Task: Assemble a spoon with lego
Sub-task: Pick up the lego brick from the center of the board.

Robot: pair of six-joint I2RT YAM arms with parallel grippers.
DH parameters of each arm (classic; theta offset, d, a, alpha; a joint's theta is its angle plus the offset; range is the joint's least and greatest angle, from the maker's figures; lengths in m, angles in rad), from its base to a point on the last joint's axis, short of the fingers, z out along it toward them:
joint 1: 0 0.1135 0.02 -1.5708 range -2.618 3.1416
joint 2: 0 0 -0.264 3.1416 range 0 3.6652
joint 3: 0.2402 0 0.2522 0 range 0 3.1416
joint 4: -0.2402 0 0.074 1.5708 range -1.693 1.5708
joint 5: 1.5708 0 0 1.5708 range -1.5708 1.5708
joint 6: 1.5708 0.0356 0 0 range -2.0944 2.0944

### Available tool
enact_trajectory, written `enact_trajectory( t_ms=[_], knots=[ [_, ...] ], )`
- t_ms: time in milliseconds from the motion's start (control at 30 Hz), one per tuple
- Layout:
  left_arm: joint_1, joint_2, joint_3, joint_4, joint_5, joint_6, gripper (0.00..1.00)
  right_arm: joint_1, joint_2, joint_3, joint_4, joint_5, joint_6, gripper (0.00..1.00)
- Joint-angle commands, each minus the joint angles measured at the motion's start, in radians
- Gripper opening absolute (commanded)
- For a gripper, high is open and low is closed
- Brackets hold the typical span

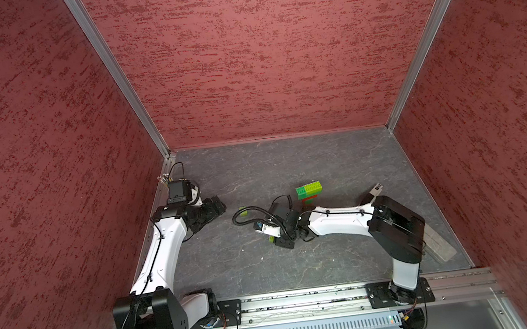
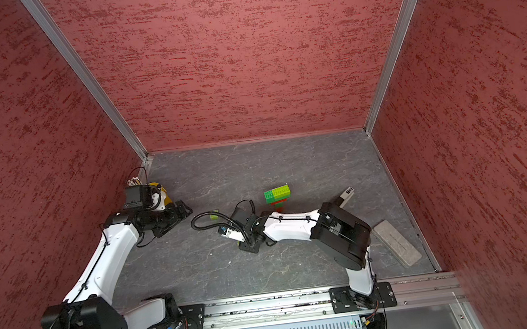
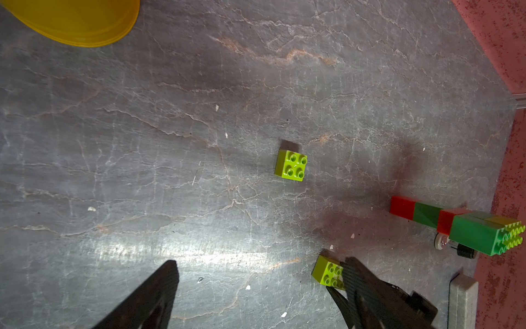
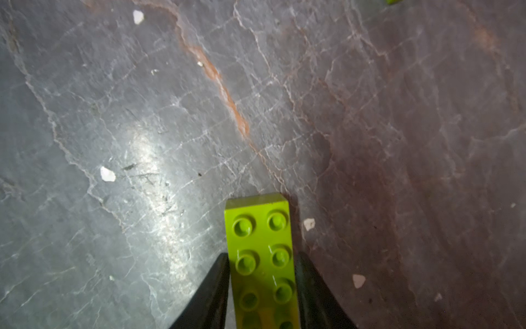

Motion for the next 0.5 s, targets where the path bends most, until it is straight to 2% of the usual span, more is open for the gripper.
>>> enact_trajectory(
  t_ms=[0,100,267,467],
  knots=[
    [-0.012,-0.008,-0.006,0.003,-0.017,0.014,0.92,-0.009,0.021,0.019,-0.006,0.0,-0.007,0.41],
    [-0.015,-0.01,-0.008,0.001,-0.021,0.011,0.92,-0.008,0.029,0.026,-0.011,-0.001,-0.007,0.41],
    [-0.023,-0.025,-0.013,0.003,-0.023,0.015,0.92,-0.011,0.017,0.044,-0.028,-0.016,-0.004,0.28],
    [-0.031,-0.078,-0.037,0.004,-0.006,0.049,0.92,-0.018,-0.142,0.052,-0.052,-0.045,0.053,0.25]
  ],
)
